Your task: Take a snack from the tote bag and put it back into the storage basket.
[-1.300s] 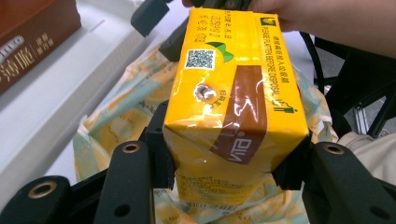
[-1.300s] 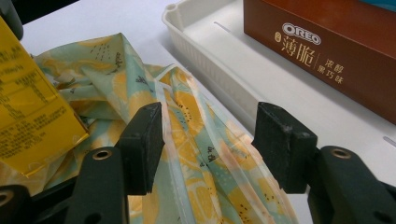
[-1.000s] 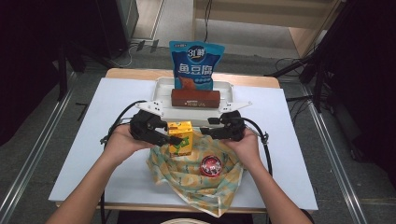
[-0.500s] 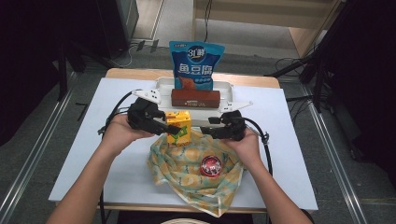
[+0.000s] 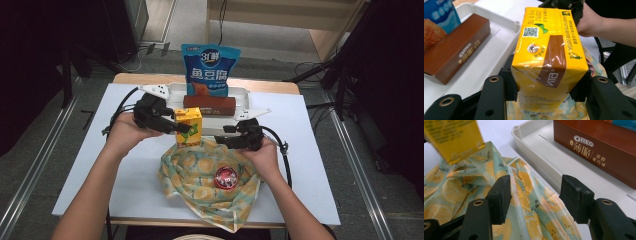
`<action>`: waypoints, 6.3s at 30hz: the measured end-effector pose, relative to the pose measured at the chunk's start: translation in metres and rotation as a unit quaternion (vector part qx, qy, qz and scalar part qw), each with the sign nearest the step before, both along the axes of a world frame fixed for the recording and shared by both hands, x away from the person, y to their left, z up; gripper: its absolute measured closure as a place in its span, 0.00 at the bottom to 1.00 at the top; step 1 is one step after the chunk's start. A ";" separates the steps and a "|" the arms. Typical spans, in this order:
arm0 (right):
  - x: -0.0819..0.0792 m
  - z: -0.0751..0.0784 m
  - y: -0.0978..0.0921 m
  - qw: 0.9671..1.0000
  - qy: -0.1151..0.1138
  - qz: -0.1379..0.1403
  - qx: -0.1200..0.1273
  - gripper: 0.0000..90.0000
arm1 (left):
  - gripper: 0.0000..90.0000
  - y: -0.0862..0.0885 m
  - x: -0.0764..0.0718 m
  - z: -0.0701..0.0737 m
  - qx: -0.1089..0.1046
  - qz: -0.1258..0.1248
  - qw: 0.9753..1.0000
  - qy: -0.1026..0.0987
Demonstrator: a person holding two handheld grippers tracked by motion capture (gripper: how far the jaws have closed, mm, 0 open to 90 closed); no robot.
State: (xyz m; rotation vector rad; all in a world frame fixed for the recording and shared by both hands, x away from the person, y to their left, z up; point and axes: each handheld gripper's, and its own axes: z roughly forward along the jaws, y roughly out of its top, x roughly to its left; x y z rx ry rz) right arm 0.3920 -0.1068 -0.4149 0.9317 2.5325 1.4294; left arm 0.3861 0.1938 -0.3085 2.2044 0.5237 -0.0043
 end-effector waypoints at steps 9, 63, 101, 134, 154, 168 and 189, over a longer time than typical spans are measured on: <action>0.000 0.000 0.001 1.000 -0.003 0.004 0.001 0.48 | 0.58 0.007 0.011 -0.002 -0.013 0.015 1.000 0.000; -0.024 0.002 -0.009 1.000 -0.004 0.000 0.003 0.48 | 0.58 0.036 0.068 -0.041 -0.006 0.124 0.992 -0.022; -0.023 -0.001 -0.007 1.000 -0.001 0.005 -0.002 0.48 | 0.58 0.043 0.089 -0.083 0.010 0.182 0.982 -0.050; -0.023 -0.003 -0.007 1.000 0.002 0.007 -0.003 0.48 | 0.55 0.047 0.090 -0.107 0.002 0.164 0.986 0.006; -0.022 -0.004 -0.005 1.000 0.003 0.009 -0.006 0.48 | 0.41 0.044 0.085 -0.103 0.019 0.166 0.986 0.023; -0.020 -0.003 0.001 1.000 0.001 0.017 -0.006 0.48 | 0.41 0.056 0.074 -0.102 0.020 0.179 0.983 0.027; -0.014 -0.002 0.010 1.000 0.000 0.028 -0.005 0.48 | 0.44 0.070 0.049 -0.092 0.009 0.188 0.982 0.026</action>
